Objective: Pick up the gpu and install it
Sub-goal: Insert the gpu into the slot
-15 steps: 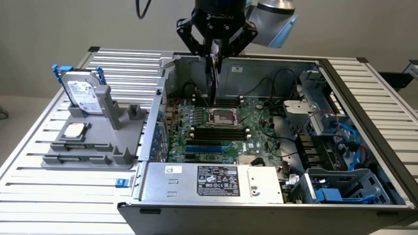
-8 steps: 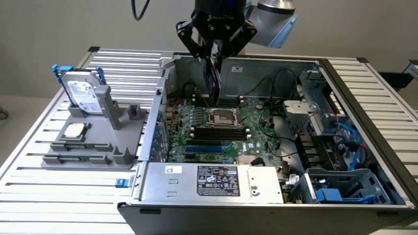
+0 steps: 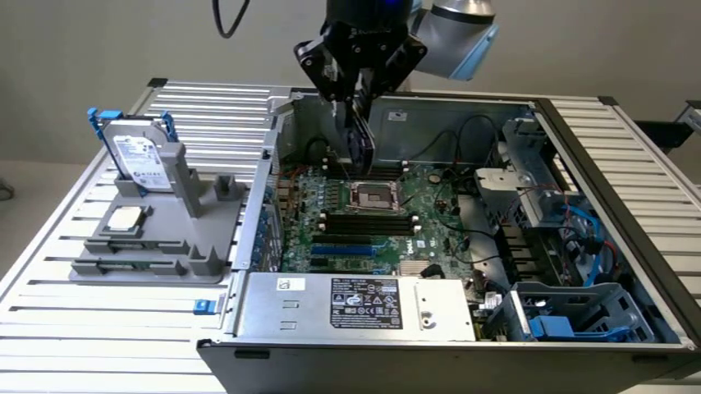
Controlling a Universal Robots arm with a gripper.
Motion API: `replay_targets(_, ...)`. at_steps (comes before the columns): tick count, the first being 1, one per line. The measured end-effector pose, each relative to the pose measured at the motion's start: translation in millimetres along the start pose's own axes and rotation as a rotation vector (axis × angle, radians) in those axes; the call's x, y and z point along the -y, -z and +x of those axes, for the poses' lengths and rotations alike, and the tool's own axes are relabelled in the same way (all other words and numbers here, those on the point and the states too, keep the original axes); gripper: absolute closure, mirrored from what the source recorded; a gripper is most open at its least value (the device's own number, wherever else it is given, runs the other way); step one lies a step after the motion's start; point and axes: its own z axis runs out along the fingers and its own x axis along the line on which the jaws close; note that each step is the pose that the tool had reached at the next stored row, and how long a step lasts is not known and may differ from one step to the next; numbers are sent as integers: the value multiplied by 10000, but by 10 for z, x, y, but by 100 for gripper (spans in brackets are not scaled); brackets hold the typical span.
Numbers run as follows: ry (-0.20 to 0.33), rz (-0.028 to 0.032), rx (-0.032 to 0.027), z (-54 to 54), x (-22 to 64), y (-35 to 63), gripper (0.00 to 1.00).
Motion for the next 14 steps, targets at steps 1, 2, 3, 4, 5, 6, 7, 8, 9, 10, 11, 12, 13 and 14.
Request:
replay_targets(1,186,7,-9,0,0,-1,74)
replay_targets(2,365,14,-18,0,0,-1,74)
replay_targets(3,546,21,-26,0,0,-2,74)
replay_targets(4,725,28,-34,0,0,-3,74)
replay_targets(5,905,34,-44,0,0,-3,74)
replay_targets(6,1085,39,-56,0,0,-4,74)
replay_targets(7,1263,45,-67,0,0,-4,74)
replay_targets(8,1455,52,-80,0,0,-4,74)
replay_targets(9,1633,57,-92,0,0,-4,74)
replay_targets(10,1813,61,-106,0,0,-4,74)
replay_targets(11,1988,63,-122,0,1,-4,74)
replay_targets(12,2150,66,-138,-2,1,-4,74)
replay_targets(13,2310,69,-154,-3,2,-4,74)
replay_targets(14,2468,71,-169,-5,2,-4,74)
